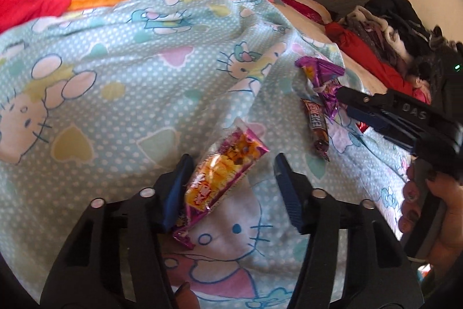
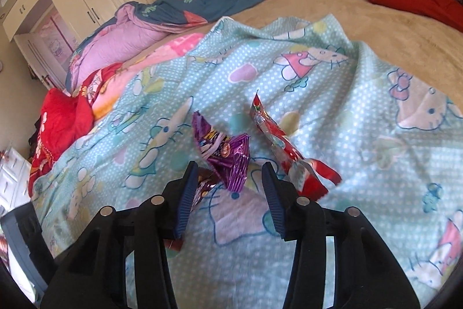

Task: Collect trash
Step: 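Grasp the orange snack packet with the left tool while the right tool grasps a purple wrapper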

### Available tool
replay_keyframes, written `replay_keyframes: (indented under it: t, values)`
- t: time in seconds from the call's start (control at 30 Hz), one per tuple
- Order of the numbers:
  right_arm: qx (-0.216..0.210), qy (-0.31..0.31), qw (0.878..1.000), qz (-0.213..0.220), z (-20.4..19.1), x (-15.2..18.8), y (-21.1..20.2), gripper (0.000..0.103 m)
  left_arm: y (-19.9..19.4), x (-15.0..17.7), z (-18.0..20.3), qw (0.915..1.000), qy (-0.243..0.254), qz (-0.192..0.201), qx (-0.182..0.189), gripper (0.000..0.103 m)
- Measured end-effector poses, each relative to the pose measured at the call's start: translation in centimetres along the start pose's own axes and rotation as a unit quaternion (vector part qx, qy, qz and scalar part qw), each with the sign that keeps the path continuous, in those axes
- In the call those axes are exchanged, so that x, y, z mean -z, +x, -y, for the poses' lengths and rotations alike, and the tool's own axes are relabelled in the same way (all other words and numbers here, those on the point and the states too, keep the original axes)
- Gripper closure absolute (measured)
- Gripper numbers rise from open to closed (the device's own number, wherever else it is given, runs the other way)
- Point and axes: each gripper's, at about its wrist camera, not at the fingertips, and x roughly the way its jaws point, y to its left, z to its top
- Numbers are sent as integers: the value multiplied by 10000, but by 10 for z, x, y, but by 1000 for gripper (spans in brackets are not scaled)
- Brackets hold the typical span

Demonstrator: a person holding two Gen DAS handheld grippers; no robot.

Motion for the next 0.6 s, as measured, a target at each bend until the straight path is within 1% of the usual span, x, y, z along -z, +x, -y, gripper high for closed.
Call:
replay_keyframes:
  t: [0.03,0.13,0.2,0.23,0.27,0.3,0.47,0.6]
  values:
    - [27,41,10000,-12,2,-1,4,59,0,0,-4,10000,-85,25,22,66]
    - [17,170,9998,-38,6,-4,13,59,0,1,-12,9995,-311,42,63,76]
    - [-12,234,9997,-54,8,-6,17,60,0,1,-13,9993,-363,46,86,76]
    - [-47,251,9997,-61,9,-7,19,68,0,1,-12,9993,-352,48,76,76]
    - [-111,253,9996,-90,9,-8,20,81,0,1,-12,9994,-343,49,66,76]
    - [-130,231,9996,-104,8,-8,20,85,-1,1,-12,9994,-347,50,69,76]
    - [-277,-2,9994,202,-3,-4,-1,87,0,1,-14,9991,-405,49,111,78]
    - [-471,20,9983,343,-6,6,-26,87,-2,2,-17,9987,-479,72,178,79]
